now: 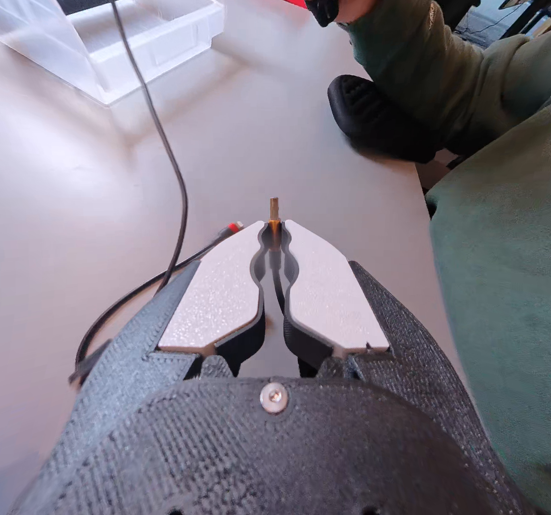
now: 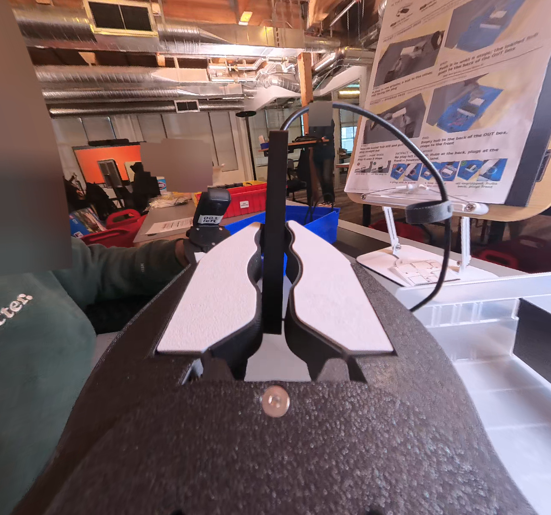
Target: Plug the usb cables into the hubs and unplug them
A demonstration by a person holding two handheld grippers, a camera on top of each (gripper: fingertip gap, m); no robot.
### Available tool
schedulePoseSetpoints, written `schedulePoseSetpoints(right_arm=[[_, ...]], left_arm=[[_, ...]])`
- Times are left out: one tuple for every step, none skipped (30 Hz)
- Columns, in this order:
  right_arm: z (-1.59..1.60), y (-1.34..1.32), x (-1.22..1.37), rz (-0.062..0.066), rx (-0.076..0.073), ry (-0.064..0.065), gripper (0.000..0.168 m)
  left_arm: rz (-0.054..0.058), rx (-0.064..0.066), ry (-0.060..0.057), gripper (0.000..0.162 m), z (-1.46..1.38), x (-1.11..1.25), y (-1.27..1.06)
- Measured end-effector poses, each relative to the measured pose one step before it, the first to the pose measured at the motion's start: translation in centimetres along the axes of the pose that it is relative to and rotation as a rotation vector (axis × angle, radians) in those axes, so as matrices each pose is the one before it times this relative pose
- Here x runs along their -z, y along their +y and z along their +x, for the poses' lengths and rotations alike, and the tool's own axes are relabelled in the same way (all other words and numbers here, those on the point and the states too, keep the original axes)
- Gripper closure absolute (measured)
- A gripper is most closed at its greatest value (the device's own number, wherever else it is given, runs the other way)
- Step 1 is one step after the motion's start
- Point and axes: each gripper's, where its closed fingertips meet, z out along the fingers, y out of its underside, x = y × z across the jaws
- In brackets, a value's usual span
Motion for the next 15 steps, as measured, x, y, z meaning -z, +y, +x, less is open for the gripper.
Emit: schedulePoseSetpoints(right_arm=[[-0.011, -0.017, 0.064, -0.0031, 0.0118, 0.0035, 0.157], [-0.149, -0.112, 0.062, -0.0018, 0.0051, -0.0062, 0.157], [-0.243, -0.169, 0.068, -0.0006, 0.0052, -0.0111, 0.157], [-0.288, -0.126, 0.037, -0.0048, 0.0084, -0.0119, 0.157], [-0.273, -0.046, 0.0, -0.0101, 0.0138, -0.0079, 0.157], [-0.299, -0.061, -0.028, -0.0072, 0.019, -0.0061, 0.157], [-0.465, -0.082, -0.061, -0.0049, 0.0154, -0.0171, 0.157], [-0.475, -0.133, -0.089, -0.0001, 0.0111, -0.0181, 0.157], [-0.441, -0.105, -0.133, -0.0017, 0.0105, -0.0168, 0.157], [-0.422, -0.024, -0.199, -0.0066, 0.0134, -0.0155, 0.157], [-0.34, -0.009, -0.27, -0.0071, 0.0119, -0.0109, 0.157], [-0.323, -0.084, -0.319, -0.0022, 0.0083, -0.011, 0.157], [-0.358, -0.147, -0.322, 0.0021, 0.0046, -0.0151, 0.157], [-0.302, -0.181, -0.294, 0.0026, 0.0035, -0.0114, 0.157], [-0.255, -0.247, -0.196, 0.0041, 0.007, -0.0054, 0.157]], left_arm=[[0.0089, -0.0069, -0.0195, 0.154, -0.262, 0.277, -0.065], [0.0152, -0.0056, -0.0204, 0.151, -0.293, 0.417, -0.265], [0.0194, -0.0002, -0.0171, 0.145, -0.295, 0.52, -0.411], [0.0221, 0.005, -0.0162, 0.138, -0.313, 0.549, -0.479], [0.0217, 0.0066, -0.0129, 0.131, -0.289, 0.515, -0.441], [0.0197, 0.0058, -0.0151, 0.127, -0.32, 0.443, -0.387], [0.0145, 0.0025, -0.0137, 0.126, -0.292, 0.363, -0.295], [0.0133, 0.0035, -0.0084, 0.126, -0.192, 0.24, -0.282], [0.0137, 0.0095, -0.0073, 0.126, -0.185, 0.015, -0.287], [0.0065, 0.0083, -0.0026, 0.127, -0.134, -0.276, -0.186], [-0.0138, 0.0029, -0.0064, 0.128, -0.259, -0.603, 0.103], [-0.0421, -0.0059, -0.0137, 0.126, -0.43, -0.923, 0.517], [-0.0693, -0.018, -0.0137, 0.123, -0.377, -1.169, 0.94], [-0.0876, -0.0305, -0.0086, 0.119, -0.203, -1.297, 1.22], [-0.0885, -0.0451, -0.032, 0.12, -0.523, -1.256, 1.221]])
